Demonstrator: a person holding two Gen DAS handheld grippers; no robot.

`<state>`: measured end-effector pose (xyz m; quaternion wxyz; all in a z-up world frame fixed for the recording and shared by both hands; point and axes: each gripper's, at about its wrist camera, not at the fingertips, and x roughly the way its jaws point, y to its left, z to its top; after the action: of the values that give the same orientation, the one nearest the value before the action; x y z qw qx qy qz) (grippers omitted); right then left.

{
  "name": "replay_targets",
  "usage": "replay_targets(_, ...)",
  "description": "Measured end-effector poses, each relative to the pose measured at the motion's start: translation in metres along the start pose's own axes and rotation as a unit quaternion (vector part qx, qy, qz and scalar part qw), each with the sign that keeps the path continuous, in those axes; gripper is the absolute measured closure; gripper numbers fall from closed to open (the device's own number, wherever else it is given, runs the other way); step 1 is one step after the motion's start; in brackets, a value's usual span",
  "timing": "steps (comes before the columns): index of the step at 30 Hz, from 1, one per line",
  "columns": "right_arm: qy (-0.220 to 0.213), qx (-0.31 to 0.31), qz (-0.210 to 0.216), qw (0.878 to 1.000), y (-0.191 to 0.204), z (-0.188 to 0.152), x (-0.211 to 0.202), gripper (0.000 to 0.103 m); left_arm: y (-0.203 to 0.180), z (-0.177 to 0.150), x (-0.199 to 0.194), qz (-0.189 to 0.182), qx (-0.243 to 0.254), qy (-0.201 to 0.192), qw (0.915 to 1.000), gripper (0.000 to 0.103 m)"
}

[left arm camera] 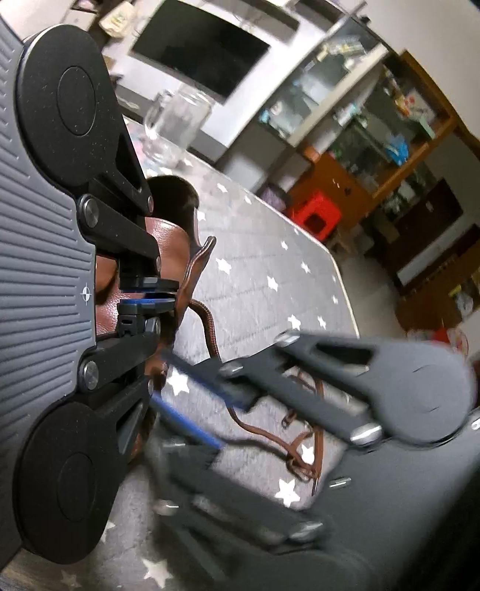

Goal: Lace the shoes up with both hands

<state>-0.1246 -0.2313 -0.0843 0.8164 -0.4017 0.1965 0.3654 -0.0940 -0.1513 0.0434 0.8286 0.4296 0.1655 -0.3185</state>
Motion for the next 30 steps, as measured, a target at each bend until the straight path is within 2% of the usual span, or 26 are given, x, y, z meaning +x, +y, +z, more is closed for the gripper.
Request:
replay_targets(5, 0.009, 0.031, -0.008, 0.999, 0.0, 0.002, 0.003, 0.087, 0.014, -0.001, -0.015, 0.055, -0.018, 0.003, 0.9983, 0.1)
replay_targets(8, 0.013, 0.042, -0.014, 0.999, 0.0, 0.003, 0.003, 0.087, 0.029, 0.002, -0.039, 0.113, -0.026, -0.01, 0.9933, 0.1)
replay_targets(11, 0.01, 0.049, -0.02, 0.999, -0.001, 0.004, 0.0, 0.087, 0.041, 0.009, -0.065, 0.139, -0.039, -0.031, 0.989, 0.1)
replay_targets(15, -0.012, 0.063, -0.047, 0.997, -0.005, 0.007, -0.009, 0.087, 0.036, 0.013, -0.081, 0.133, -0.033, -0.038, 0.9899, 0.1)
replay_targets(18, -0.06, 0.088, -0.076, 0.991, -0.019, 0.022, -0.024, 0.087, 0.028, 0.011, -0.081, 0.138, -0.016, -0.035, 0.9897, 0.1)
replay_targets(21, -0.088, 0.09, -0.085, 0.988, -0.028, 0.035, -0.032, 0.087, 0.024, 0.012, -0.085, 0.134, -0.012, -0.037, 0.9902, 0.1)
replay_targets(26, -0.099, 0.087, -0.093, 0.987, -0.035, 0.046, -0.025, 0.088, 0.023, 0.013, -0.09, 0.129, -0.004, -0.042, 0.9908, 0.1)
replay_targets(28, -0.095, 0.086, -0.098, 0.987, -0.036, 0.046, -0.022, 0.098, 0.023, 0.011, -0.09, 0.13, -0.002, -0.043, 0.9906, 0.1)
replay_targets(30, -0.09, 0.08, -0.101, 0.988, -0.036, 0.046, -0.022, 0.101, 0.025, 0.009, -0.09, 0.127, -0.007, -0.04, 0.991, 0.1)
